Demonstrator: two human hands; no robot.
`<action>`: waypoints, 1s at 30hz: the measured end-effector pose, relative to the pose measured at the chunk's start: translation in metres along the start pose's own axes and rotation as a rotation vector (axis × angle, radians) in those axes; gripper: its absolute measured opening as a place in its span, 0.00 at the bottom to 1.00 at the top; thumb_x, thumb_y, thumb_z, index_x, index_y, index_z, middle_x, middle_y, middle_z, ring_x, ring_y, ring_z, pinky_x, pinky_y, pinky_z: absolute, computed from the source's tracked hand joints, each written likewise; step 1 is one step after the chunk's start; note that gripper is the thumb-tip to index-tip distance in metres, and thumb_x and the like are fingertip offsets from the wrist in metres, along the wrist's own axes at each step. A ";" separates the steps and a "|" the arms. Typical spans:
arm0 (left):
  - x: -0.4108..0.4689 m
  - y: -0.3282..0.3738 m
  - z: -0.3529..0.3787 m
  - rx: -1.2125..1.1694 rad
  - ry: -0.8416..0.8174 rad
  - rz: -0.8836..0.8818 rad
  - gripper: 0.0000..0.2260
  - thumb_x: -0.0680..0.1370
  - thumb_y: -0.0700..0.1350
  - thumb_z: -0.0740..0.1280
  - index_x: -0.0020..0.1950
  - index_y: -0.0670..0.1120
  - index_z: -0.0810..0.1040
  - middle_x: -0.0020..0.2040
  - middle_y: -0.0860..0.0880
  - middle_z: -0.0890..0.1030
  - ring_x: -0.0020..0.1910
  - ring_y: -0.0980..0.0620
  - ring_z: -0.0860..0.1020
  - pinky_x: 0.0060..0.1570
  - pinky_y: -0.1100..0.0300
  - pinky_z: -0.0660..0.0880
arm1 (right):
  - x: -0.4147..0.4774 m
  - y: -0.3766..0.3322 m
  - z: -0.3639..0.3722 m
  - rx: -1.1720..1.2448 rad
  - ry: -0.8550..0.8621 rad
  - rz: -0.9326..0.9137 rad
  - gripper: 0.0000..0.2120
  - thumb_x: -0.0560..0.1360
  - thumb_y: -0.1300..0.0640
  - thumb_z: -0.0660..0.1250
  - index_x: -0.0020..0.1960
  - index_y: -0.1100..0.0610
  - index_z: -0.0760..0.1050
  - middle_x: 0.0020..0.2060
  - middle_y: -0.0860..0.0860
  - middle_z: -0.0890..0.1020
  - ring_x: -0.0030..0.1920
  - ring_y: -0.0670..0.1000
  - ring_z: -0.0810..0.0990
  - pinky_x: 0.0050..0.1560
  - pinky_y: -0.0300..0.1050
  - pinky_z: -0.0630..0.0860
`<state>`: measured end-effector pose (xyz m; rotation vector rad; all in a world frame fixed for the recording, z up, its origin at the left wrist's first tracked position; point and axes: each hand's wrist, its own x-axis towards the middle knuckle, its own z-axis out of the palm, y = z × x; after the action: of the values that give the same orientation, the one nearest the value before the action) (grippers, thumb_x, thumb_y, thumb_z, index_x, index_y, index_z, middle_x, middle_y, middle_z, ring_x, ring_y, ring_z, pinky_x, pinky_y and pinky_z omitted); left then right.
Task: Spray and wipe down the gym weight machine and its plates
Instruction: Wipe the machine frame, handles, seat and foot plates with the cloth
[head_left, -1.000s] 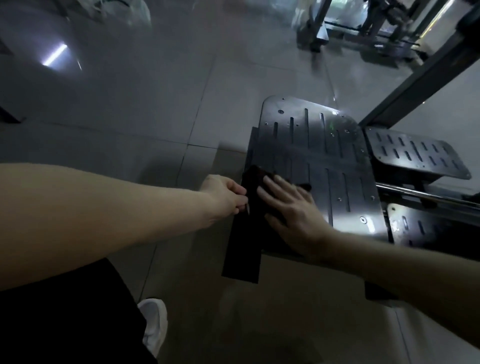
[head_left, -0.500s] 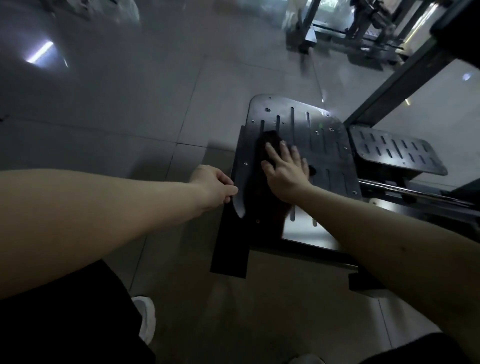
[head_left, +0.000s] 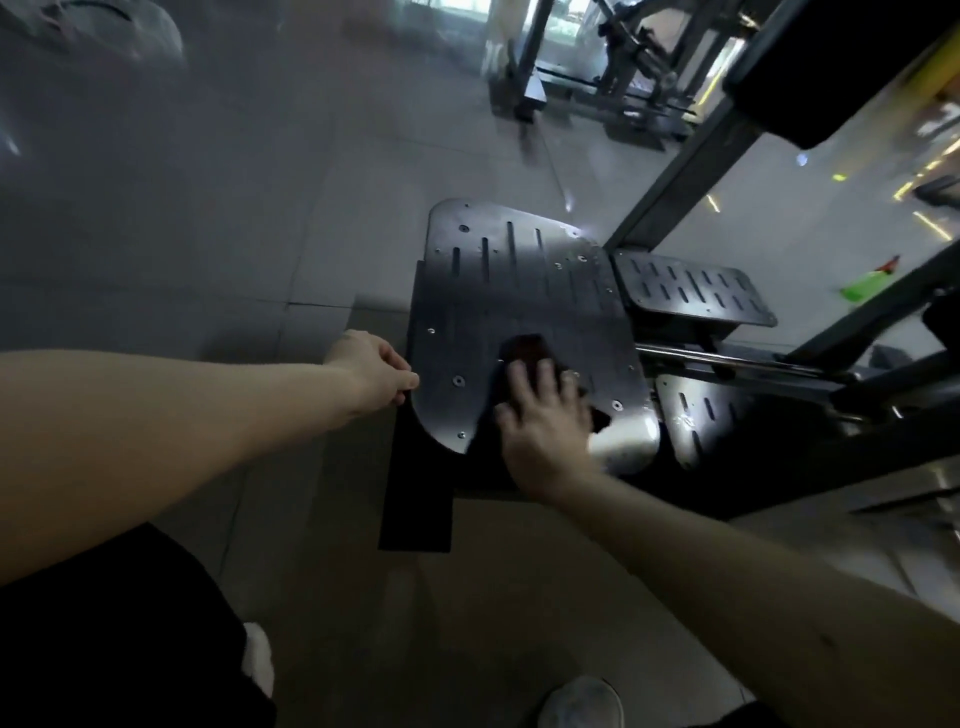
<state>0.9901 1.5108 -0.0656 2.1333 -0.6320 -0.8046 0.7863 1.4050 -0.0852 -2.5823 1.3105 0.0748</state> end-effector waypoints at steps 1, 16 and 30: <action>0.000 0.000 0.001 0.002 -0.004 0.002 0.05 0.75 0.41 0.77 0.43 0.43 0.82 0.39 0.44 0.85 0.34 0.54 0.83 0.36 0.60 0.78 | -0.020 -0.010 0.003 -0.001 -0.008 -0.100 0.32 0.81 0.37 0.46 0.83 0.42 0.48 0.83 0.51 0.46 0.82 0.58 0.40 0.79 0.58 0.41; 0.001 0.001 0.000 0.074 -0.032 0.097 0.07 0.76 0.43 0.76 0.39 0.46 0.83 0.35 0.49 0.84 0.30 0.58 0.81 0.31 0.67 0.75 | -0.005 0.041 -0.004 0.030 0.085 0.115 0.31 0.83 0.41 0.49 0.83 0.50 0.52 0.83 0.56 0.52 0.82 0.58 0.47 0.80 0.57 0.47; 0.002 -0.005 -0.003 -0.020 -0.081 0.057 0.03 0.78 0.41 0.73 0.46 0.48 0.81 0.43 0.45 0.84 0.40 0.52 0.84 0.36 0.62 0.77 | -0.011 -0.053 0.009 0.008 0.005 -0.392 0.28 0.85 0.43 0.51 0.83 0.47 0.51 0.83 0.52 0.49 0.83 0.53 0.41 0.81 0.54 0.41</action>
<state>0.9949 1.5141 -0.0690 2.0638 -0.7205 -0.8664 0.8225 1.4459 -0.0824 -2.7793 0.7810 -0.0074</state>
